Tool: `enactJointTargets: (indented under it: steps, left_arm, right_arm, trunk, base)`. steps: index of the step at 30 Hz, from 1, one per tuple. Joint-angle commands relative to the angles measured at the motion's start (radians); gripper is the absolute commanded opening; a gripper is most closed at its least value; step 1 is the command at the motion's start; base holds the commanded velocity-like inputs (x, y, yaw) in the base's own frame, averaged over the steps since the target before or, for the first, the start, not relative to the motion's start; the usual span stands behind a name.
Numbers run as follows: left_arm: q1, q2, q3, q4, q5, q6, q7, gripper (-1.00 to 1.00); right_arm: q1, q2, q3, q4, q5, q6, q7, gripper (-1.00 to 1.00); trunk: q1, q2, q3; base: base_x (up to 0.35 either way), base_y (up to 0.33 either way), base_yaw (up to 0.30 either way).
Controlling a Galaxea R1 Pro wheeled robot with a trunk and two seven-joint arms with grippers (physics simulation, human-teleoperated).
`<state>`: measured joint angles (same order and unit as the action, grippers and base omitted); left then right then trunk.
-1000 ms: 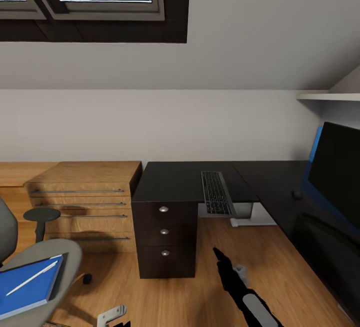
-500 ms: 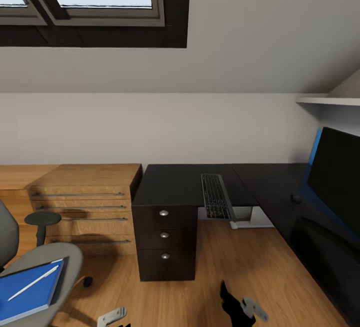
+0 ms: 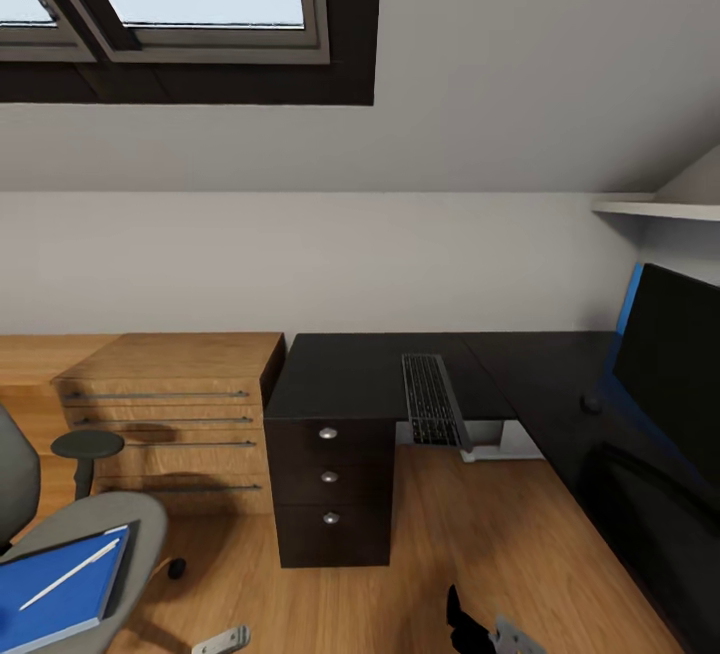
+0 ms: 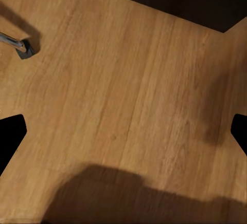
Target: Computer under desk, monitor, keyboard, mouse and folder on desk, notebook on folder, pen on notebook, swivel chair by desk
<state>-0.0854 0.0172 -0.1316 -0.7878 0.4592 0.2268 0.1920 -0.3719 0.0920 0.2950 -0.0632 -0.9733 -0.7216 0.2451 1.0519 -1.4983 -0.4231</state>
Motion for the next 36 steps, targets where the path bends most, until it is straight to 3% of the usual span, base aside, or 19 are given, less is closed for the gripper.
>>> enactJointTargets:
  steps: [1, 6, 12, 13, 19, 20, 36]
  left_arm:
    - [0.0, 0.005, -0.006, 0.006, 0.011, 0.002, 0.009, 1.0]
    - [0.0, 0.019, -0.005, 0.039, 0.011, 0.002, 0.009, 1.0]
    - [0.0, 0.027, -0.005, 0.104, 0.01, -0.001, 0.009, 1.0]
    - [0.0, 0.028, -0.007, 0.174, 0.009, -0.031, 0.007, 1.0]
    - [0.0, 0.024, -0.028, 0.288, 0.002, -0.201, 0.006, 1.0]
    - [0.0, 0.023, -0.056, 0.341, -0.017, -0.286, 0.01, 1.0]
    - [0.0, 0.021, -0.057, 0.346, -0.016, -0.291, 0.011, 1.0]
  right_arm:
    - [-0.001, 0.001, 0.011, 0.009, 0.003, -0.003, 0.008, 1.0]
    - [-0.001, 0.001, 0.03, 0.02, 0.04, -0.004, 0.006, 1.0]
    - [-0.001, 0.001, 0.038, 0.024, 0.056, -0.004, 0.004, 1.0]
    - [-0.001, 0.003, 0.041, 0.025, 0.06, -0.004, 0.004, 1.0]
    - [-0.001, 0.005, 0.045, 0.026, 0.064, -0.003, 0.003, 1.0]
    - [-0.001, 0.008, 0.047, 0.028, 0.065, -0.002, 0.003, 1.0]
    - [-0.001, 0.012, 0.046, 0.029, 0.065, -0.001, 0.003, 1.0]
  trunk:
    - [-0.004, 0.007, 0.002]
    - [-0.023, 0.042, 0.018]
    - [-0.046, 0.084, 0.037]
    - [-0.05, 0.091, 0.04]
    - [-0.073, 0.133, 0.058]
    - [-0.077, 0.14, 0.062]
    - [-0.138, 0.252, 0.112]
  base:
    - [0.0, 0.0, 0.0]
    - [0.0, 0.0, 0.0]
    - [0.0, 0.0, 0.0]
    - [0.0, 0.0, 0.0]
    - [0.0, 0.0, 0.0]
    - [0.0, 0.0, 0.0]
    - [-0.264, 0.0, 0.0]
